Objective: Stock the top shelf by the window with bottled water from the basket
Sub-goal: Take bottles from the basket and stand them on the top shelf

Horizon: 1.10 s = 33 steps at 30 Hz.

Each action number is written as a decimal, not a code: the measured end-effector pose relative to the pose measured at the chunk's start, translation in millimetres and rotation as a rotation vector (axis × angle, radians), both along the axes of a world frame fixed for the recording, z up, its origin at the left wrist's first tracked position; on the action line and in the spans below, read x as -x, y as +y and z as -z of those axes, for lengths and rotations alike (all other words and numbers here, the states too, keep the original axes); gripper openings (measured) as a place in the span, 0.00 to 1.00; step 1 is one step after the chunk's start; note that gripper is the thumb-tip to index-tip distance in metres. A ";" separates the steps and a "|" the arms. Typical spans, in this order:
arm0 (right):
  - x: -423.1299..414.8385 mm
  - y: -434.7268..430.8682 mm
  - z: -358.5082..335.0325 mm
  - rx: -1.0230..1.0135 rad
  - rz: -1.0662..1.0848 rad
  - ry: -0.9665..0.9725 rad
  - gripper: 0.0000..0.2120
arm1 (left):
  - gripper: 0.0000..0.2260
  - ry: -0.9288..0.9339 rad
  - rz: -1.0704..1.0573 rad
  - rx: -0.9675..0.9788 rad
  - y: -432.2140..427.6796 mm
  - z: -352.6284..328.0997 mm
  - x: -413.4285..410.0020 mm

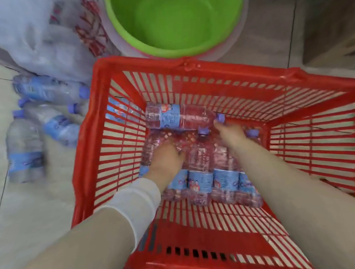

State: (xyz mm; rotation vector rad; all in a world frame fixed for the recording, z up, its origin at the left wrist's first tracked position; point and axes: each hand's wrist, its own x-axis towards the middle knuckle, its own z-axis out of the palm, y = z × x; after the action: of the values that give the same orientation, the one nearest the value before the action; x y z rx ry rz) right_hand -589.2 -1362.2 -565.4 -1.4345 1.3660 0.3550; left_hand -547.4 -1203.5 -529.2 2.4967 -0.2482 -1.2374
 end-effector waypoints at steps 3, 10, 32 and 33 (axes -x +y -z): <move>-15.6 -2.8 23.2 -0.092 0.229 -0.039 0.15 | 0.17 -0.063 0.028 0.012 -3.4 13.3 -1.9; -17.9 9.6 -16.6 -0.181 0.702 -0.315 0.17 | 0.19 -0.037 0.038 0.055 -0.4 16.0 -3.5; 81.7 -70.7 -126.7 0.593 0.137 -0.334 0.12 | 0.17 0.065 0.014 -0.093 -47.8 39.8 -45.8; 80.6 -70.6 -123.3 0.589 0.160 -0.339 0.09 | 0.19 0.068 0.036 -0.106 -46.1 40.3 -47.2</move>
State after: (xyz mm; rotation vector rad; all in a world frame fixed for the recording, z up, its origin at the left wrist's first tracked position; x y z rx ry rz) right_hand -669.9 -1432.8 -442.1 -1.7418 1.3447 -0.4165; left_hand -500.1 -1249.6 -569.5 2.5438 -0.2165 -1.3811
